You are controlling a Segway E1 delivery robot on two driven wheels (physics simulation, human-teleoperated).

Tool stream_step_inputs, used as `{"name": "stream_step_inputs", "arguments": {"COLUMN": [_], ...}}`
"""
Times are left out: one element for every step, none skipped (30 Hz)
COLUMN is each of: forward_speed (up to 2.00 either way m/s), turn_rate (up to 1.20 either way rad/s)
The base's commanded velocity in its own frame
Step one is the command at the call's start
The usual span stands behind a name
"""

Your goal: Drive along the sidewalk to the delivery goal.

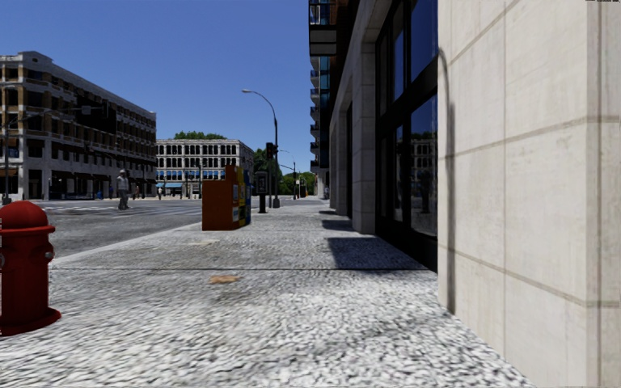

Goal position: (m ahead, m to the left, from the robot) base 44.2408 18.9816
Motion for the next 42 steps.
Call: {"name": "stream_step_inputs", "arguments": {"forward_speed": [2.0,2.0,2.0,2.0,2.0,2.0,2.0,2.0,2.0,2.0,2.0,2.0,2.0,2.0,2.0,2.0,2.0,2.0,2.0,2.0,2.0,2.0,2.0,2.0,2.0,2.0,2.0,2.0,2.0,2.0,2.0,2.0,2.0,2.0,2.0,2.0,2.0,2.0,2.0,2.0,2.0,2.0], "turn_rate": [0.0,0.0,0.0,0.0,0.0,0.0,0.0,0.0,0.0,0.0,0.0,0.0,0.0,0.0,0.0,0.0,0.0,0.0,0.0,0.0,0.0,0.0,0.0,0.0,0.0,0.0,0.0,0.0,0.0,0.0,0.0,0.0,0.0,0.0,0.0,0.0,0.0,0.0,0.0,0.0,0.0,0.0]}}
